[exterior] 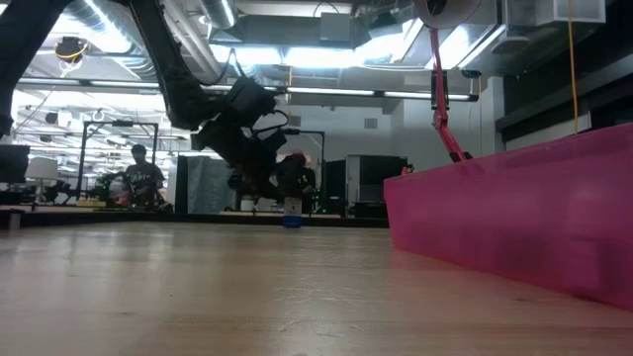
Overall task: Pick & Place food coloring
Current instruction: Put the large blue food coloring bottle into the red bin
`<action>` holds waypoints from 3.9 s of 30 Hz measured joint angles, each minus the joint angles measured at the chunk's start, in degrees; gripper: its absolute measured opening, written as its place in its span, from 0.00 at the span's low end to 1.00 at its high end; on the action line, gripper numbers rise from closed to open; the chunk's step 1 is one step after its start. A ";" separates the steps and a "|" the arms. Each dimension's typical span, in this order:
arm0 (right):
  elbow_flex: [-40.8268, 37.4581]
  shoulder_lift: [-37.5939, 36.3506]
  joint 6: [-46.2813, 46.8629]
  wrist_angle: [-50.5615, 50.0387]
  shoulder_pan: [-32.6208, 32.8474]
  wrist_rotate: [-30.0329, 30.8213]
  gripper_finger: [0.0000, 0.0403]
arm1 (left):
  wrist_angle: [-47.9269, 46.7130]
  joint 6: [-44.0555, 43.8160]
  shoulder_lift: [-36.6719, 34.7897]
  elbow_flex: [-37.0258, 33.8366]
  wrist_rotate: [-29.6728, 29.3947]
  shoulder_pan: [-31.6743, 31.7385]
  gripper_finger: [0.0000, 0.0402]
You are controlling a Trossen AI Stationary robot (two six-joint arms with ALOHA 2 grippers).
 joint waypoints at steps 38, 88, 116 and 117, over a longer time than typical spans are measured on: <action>0.00 0.02 -0.24 -1.00 0.00 0.02 0.41 | -2.72 2.60 6.78 8.07 5.50 2.35 0.73; -0.02 0.02 0.17 -4.32 0.00 2.05 0.41 | -6.06 2.53 3.02 7.98 11.65 3.67 0.29; 9.64 5.12 2.38 -7.44 -3.69 -5.19 0.63 | -30.54 1.60 -24.66 16.62 28.24 -18.89 0.26; 9.64 5.97 2.40 -7.05 -3.69 -6.08 0.63 | -31.79 2.80 -24.14 18.32 28.12 -20.11 0.26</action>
